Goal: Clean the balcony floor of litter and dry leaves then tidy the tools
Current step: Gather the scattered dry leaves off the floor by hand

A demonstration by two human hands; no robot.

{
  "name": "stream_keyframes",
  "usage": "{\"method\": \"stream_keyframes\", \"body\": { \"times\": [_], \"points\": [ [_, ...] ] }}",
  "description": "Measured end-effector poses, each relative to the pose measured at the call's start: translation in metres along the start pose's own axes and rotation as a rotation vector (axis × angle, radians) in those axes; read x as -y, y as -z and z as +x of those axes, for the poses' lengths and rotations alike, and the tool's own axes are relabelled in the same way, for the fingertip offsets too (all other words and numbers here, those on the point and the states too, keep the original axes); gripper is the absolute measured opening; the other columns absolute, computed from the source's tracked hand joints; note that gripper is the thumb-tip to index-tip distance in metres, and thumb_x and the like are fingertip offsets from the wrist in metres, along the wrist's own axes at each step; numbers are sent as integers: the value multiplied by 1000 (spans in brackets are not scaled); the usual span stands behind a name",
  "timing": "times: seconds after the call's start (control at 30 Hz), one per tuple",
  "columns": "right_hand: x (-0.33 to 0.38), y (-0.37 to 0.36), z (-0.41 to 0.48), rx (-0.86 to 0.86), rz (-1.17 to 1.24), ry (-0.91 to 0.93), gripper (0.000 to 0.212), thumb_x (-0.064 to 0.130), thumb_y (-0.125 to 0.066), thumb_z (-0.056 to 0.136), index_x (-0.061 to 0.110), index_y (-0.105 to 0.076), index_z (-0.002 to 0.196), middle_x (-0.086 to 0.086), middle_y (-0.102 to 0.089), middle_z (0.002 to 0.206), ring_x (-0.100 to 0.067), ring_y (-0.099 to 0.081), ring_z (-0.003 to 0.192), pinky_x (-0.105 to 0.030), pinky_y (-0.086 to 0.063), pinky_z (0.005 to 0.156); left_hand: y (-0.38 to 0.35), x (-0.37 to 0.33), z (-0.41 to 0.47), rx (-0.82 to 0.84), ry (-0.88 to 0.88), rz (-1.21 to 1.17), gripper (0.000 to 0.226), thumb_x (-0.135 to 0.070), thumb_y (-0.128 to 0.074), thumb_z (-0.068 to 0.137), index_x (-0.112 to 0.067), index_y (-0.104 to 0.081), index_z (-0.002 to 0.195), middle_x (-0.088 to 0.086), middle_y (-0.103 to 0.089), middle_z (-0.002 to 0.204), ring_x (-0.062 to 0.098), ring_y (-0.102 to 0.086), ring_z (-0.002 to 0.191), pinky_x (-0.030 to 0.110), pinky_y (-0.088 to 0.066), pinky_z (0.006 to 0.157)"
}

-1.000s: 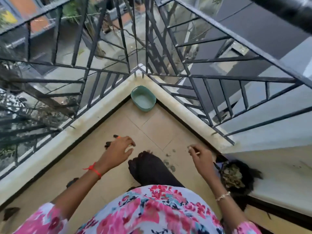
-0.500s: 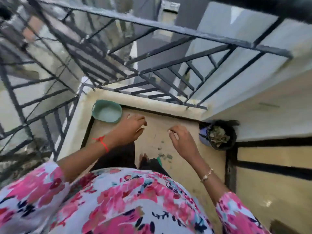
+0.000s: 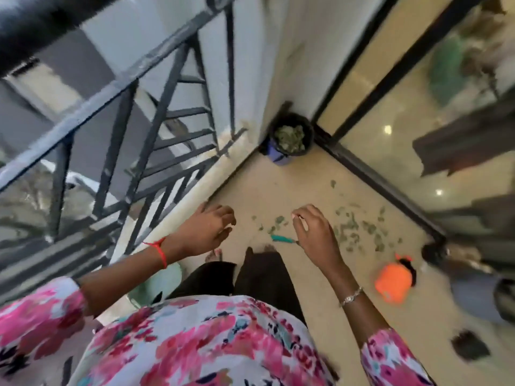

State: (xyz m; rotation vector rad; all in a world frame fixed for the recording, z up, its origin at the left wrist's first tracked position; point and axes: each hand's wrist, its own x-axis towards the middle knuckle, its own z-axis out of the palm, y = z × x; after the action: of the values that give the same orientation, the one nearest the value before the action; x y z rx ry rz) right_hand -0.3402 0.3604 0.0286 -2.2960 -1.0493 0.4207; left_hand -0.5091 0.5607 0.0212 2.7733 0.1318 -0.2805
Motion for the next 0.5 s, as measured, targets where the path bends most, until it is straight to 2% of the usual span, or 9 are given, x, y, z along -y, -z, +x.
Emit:
{"method": "stream_keyframes", "body": {
  "times": [0.07,0.13,0.23,0.3,0.37,0.5],
  "points": [
    [0,-6,-29,-50,12,-122,40,26,-36,90,1,-67,94,-10,-63,93,-24,-60,88,-23,-40,80,-4,6,2,53,-108,17,32,-34,-37,82,-19,-65,84,0,-64,92,21,-66,78,45,-52,74],
    [-3,-11,-51,-105,29,-242,37,25,-39,91,1,-67,94,-10,-63,93,-26,-60,88,-25,-41,80,-10,11,12,109,-177,55,29,-32,-40,84,-18,-65,84,1,-65,92,22,-66,81,48,-52,76],
    [-13,-15,-71,-194,69,-400,26,12,-46,90,-1,-67,97,-12,-63,96,-28,-61,92,-24,-41,83,-23,9,37,228,-192,37,19,-22,-52,90,-12,-65,99,7,-62,110,28,-60,102,55,-41,95],
    [-23,-17,-79,-271,127,-499,24,10,-48,91,-4,-66,97,-14,-61,99,-29,-60,95,-28,-44,87,-31,2,55,286,-217,66,23,-22,-51,92,-10,-62,109,8,-57,119,30,-54,111,49,-37,100],
    [-37,-20,-82,-337,179,-577,27,12,-47,90,-6,-66,97,-15,-60,100,-31,-60,95,-36,-47,88,-39,-7,76,285,-242,43,27,-22,-49,92,-8,-60,112,9,-56,121,31,-53,111,44,-43,94],
    [-66,-31,-82,-391,237,-627,16,4,-53,90,-3,-66,95,-11,-58,99,-25,-60,92,-34,-48,84,-57,-28,113,344,-271,52,33,-23,-49,94,-9,-52,124,6,-46,133,26,-45,122,40,-42,99]
  ]
}}
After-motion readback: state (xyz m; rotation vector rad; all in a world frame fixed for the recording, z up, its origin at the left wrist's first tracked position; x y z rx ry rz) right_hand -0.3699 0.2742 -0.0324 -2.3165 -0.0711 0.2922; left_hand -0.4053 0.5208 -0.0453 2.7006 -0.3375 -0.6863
